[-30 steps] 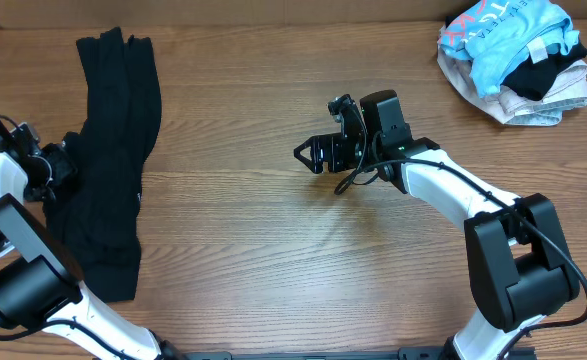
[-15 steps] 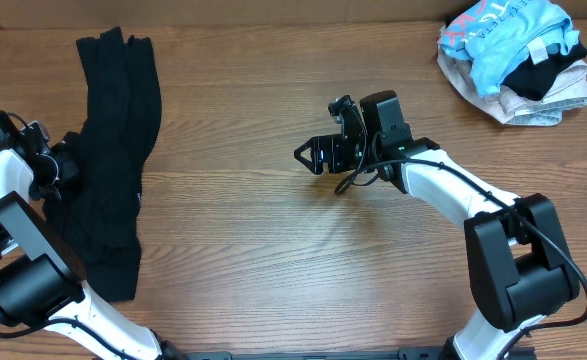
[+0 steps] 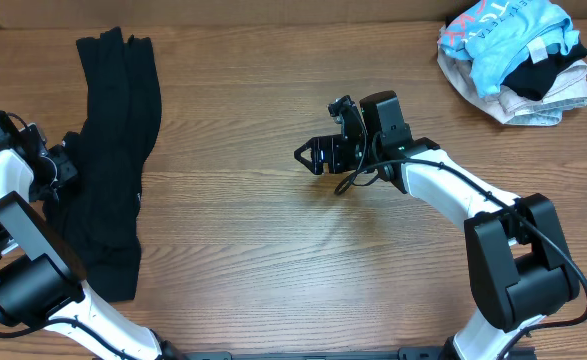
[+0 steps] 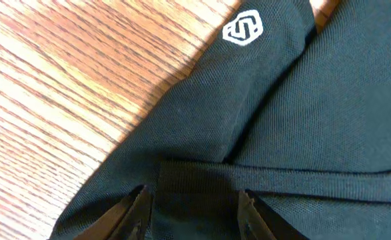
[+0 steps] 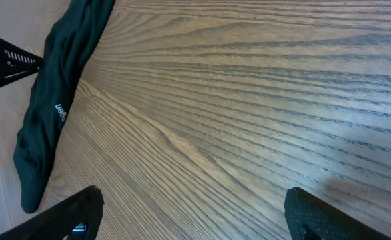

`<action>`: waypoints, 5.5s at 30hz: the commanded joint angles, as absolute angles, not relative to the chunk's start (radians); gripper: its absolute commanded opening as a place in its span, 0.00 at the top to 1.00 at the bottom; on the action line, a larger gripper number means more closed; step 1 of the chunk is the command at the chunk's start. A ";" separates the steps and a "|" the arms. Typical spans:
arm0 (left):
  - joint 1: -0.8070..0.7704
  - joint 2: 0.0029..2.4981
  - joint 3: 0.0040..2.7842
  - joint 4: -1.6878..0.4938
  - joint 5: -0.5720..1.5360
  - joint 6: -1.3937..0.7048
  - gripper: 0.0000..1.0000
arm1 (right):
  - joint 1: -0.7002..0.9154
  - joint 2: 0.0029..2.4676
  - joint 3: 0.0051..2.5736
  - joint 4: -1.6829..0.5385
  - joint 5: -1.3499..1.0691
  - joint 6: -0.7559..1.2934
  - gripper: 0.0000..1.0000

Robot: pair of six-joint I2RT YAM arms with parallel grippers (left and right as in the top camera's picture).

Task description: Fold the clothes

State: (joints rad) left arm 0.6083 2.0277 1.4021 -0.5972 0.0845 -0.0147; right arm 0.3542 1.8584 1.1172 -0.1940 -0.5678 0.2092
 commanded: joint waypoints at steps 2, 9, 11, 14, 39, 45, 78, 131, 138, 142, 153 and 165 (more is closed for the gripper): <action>0.602 2.076 1.400 -0.591 0.068 0.001 0.57 | 0.354 1.856 1.138 -0.189 -0.558 0.210 0.09; 0.602 2.104 1.402 -0.588 0.069 0.000 0.68 | 0.354 1.856 1.138 -0.189 -0.546 0.210 0.09; 0.602 2.104 1.405 -0.589 0.070 0.000 0.69 | 0.354 1.856 1.138 -0.190 -0.538 0.210 0.09; 0.602 2.103 1.413 -0.595 0.071 -0.015 0.73 | 0.354 1.856 1.138 -0.190 -0.538 0.210 0.09; 0.482 2.037 1.985 -1.130 0.282 -0.112 0.96 | 0.353 1.831 1.142 -0.215 -0.630 0.215 0.28; 0.286 1.965 2.121 -1.205 0.283 -0.108 0.96 | 0.353 1.700 1.141 -0.308 -0.629 0.214 0.32; -0.276 1.882 2.889 -0.822 0.281 -0.255 0.96 | 0.352 1.188 1.138 -0.717 -0.359 0.218 0.21; -0.275 1.838 2.948 -0.916 0.213 -0.258 0.96 | 0.618 1.655 1.138 -0.333 -0.035 0.532 0.61; -0.275 1.838 2.948 -0.925 0.199 -0.253 0.96 | 0.617 1.654 1.139 -0.353 -0.034 0.529 0.75; -0.274 1.837 2.948 -0.942 0.175 -0.246 0.96 | 0.614 1.650 1.139 -0.358 -0.033 0.516 0.95; -0.216 1.787 2.948 -1.066 0.067 -0.194 0.96 | 0.395 1.402 1.242 -0.625 -0.009 0.367 0.96; 0.046 1.660 2.948 -1.300 0.067 -0.143 0.96 | 0.122 1.142 1.698 -1.036 -0.038 0.156 0.96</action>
State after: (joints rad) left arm 0.0120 1.7069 2.9234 -1.3048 0.0849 -0.1963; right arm 0.1318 1.1744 1.6184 -1.0019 -0.0265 0.2333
